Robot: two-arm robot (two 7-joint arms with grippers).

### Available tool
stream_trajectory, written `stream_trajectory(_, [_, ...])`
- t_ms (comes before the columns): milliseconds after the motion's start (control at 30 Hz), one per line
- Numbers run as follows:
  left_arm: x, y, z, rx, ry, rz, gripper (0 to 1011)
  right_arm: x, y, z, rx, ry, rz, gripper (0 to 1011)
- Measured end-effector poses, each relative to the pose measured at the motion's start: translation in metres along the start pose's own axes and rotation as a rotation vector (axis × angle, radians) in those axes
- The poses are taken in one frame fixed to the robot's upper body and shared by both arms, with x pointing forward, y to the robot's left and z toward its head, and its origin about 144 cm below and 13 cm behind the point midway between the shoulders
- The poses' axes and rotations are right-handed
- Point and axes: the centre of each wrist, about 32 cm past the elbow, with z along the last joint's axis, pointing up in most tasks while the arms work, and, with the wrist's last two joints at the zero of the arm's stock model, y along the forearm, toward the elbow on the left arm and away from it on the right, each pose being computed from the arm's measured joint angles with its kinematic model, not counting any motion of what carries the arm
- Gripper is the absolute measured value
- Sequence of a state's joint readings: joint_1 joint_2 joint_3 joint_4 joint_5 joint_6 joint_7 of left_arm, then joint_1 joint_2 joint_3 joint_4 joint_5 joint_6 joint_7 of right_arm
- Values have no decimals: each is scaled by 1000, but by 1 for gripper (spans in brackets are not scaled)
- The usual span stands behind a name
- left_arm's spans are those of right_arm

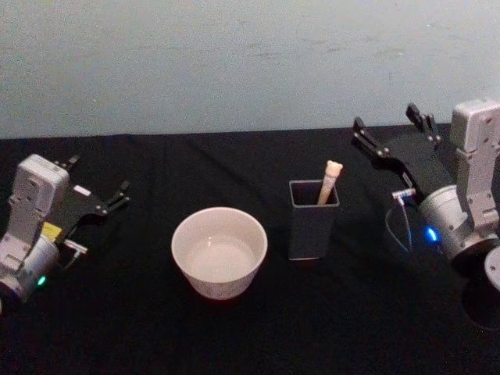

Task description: Pick up the stirring spoon with one hand, stir inside the cup, then place it back in its original position.

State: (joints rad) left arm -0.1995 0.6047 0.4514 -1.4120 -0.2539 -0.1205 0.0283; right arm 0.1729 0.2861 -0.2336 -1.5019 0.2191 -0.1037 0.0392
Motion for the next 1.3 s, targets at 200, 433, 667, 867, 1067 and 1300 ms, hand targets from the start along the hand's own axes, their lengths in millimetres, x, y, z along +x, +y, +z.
stream_trajectory(200, [0, 0, 0, 0, 0, 0, 1001, 1, -6, -23, -100, -20, -51, 1000])
stream_trajectory(433, [0, 0, 0, 0, 0, 0, 1001, 2, -12, -44, -194, -9, -67, 1000])
stream_trajectory(667, [0, 0, 0, 0, 0, 0, 1001, 1, -12, -52, -237, 3, -72, 1000])
stream_trajectory(867, [0, 0, 0, 0, 0, 0, 1001, 2, -12, -52, -234, 2, -71, 1000])
stream_trajectory(1067, [0, 0, 0, 0, 0, 0, 1001, 2, -12, -51, -231, 0, -70, 1000])
stream_trajectory(1300, [0, 0, 0, 0, 0, 0, 1001, 1, -12, -50, -228, -1, -70, 1000])
